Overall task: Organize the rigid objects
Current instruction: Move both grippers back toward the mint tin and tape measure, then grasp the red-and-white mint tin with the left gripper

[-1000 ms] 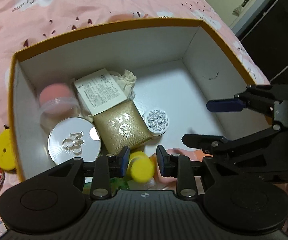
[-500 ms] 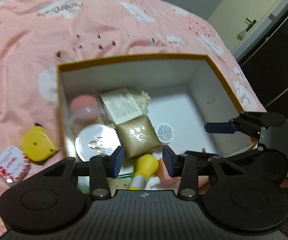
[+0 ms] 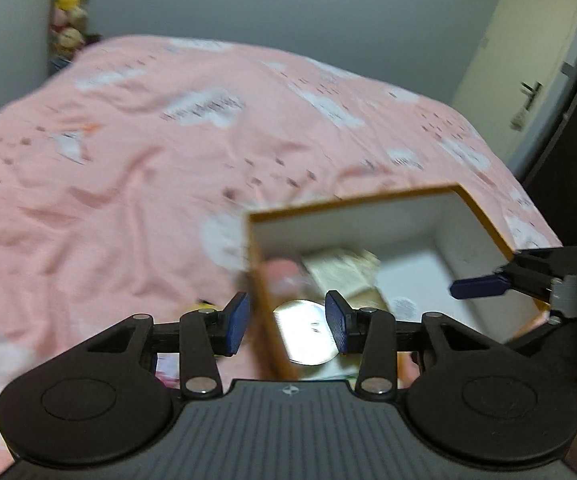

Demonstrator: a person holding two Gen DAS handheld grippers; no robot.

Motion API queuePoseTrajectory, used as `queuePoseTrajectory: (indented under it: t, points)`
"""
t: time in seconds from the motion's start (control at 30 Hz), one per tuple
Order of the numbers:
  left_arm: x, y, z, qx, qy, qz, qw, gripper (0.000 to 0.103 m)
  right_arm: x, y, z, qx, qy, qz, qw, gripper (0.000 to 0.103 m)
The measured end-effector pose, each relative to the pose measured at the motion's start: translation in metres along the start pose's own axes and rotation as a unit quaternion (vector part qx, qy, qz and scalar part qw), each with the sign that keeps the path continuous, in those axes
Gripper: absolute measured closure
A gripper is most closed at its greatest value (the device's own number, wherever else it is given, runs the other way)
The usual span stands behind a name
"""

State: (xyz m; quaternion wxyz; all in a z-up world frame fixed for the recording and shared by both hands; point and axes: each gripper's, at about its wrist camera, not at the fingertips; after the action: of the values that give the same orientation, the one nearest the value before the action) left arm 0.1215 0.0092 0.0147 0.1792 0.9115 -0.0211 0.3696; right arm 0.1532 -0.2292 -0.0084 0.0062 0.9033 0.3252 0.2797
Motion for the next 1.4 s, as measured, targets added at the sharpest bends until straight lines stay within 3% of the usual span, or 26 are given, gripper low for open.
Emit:
queuePoseTrajectory:
  t: [0.2,0.33,0.57,0.7,0.8,0.97,1.23,1.33,1.37,1.4]
  points:
    - [-0.002,-0.042,-0.030,0.065,0.041,-0.038,0.9963,0.055,0.022,-0.024,-0.005,0.038,0.043,0.002,0.998,0.026]
    - [-0.010,-0.060,-0.033,0.095,0.037,-0.052,0.9934,0.052,0.042,-0.043,0.004,0.052,0.055,-0.014,0.997,0.026]
    - [-0.027,-0.077,0.001,0.087,-0.026,-0.063,0.9939,0.040,0.068,-0.083,0.031,0.071,0.055,-0.131,0.987,0.026]
    - [-0.036,-0.099,0.020,0.077,-0.056,-0.148,0.9844,0.039,0.078,-0.097,0.053,0.068,0.044,-0.190,0.978,0.029]
    - [-0.047,-0.112,0.033,0.062,-0.074,-0.196,0.9758,0.039,0.082,-0.102,0.069,0.072,0.028,-0.225,0.971,0.041]
    - [-0.054,-0.123,0.051,0.050,-0.084,-0.238,0.9662,0.040,0.094,-0.109,0.093,0.080,0.011,-0.276,0.958,0.042]
    - [-0.062,-0.135,0.074,0.043,-0.094,-0.254,0.9617,0.041,0.105,-0.121,0.126,0.095,-0.033,-0.353,0.930,0.045]
    - [-0.062,-0.133,0.077,0.040,-0.088,-0.241,0.9657,0.049,0.107,-0.122,0.136,0.095,-0.046,-0.357,0.928,0.045]
    - [-0.061,-0.131,0.076,0.038,-0.084,-0.233,0.9682,0.060,0.107,-0.122,0.138,0.096,-0.051,-0.355,0.928,0.045]
    - [-0.060,-0.128,0.075,0.040,-0.080,-0.224,0.9706,0.064,0.108,-0.122,0.142,0.098,-0.057,-0.354,0.928,0.045]
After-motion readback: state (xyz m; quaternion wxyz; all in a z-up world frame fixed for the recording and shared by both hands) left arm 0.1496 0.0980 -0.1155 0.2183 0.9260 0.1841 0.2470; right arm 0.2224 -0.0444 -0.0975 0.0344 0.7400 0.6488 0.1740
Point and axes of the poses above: each gripper's, at about its wrist camera, not at the fingertips, and z roughly the way its jaws point, y to its right, x to its top, and after that the axes turned 5 degrees about -x, right-handed
